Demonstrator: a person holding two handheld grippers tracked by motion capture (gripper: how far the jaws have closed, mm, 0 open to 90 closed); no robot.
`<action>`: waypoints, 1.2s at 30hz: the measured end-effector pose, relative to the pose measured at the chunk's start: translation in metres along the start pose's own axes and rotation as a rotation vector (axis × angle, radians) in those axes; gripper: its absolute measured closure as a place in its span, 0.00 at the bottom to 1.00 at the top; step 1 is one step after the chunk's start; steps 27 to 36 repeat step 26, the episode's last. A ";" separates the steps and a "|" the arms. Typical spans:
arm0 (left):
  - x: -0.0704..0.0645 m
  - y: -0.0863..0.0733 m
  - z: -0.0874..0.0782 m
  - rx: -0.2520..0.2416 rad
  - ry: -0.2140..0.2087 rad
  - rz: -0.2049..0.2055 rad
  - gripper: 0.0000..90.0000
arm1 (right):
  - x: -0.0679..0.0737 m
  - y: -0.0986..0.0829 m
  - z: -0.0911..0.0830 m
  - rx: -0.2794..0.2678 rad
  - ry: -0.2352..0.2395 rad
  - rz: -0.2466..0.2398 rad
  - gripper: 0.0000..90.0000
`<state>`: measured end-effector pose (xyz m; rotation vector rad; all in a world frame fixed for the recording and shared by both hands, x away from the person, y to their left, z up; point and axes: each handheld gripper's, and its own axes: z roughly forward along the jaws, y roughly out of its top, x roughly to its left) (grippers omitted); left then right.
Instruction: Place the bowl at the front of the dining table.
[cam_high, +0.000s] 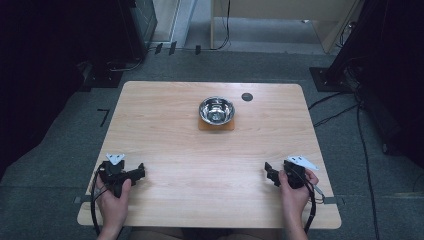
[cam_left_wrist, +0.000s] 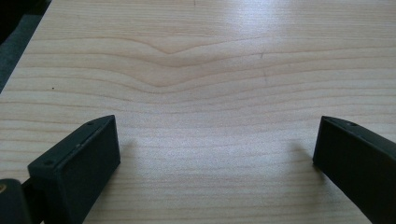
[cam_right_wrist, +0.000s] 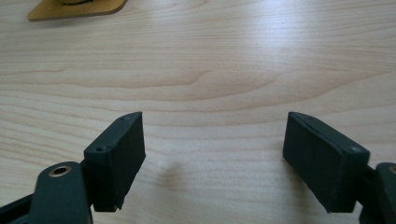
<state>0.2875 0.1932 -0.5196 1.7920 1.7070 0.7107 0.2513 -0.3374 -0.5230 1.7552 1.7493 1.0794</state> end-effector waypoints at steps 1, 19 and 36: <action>0.000 0.000 0.000 0.000 0.000 0.000 0.00 | -0.001 -0.001 -0.002 0.001 0.002 0.002 0.23; 0.000 0.000 0.000 0.000 0.000 0.000 0.00 | -0.017 -0.014 -0.023 0.020 -0.027 -0.004 0.23; 0.000 0.000 0.000 -0.001 0.000 0.000 0.00 | -0.014 -0.015 -0.024 0.038 -0.063 -0.055 0.23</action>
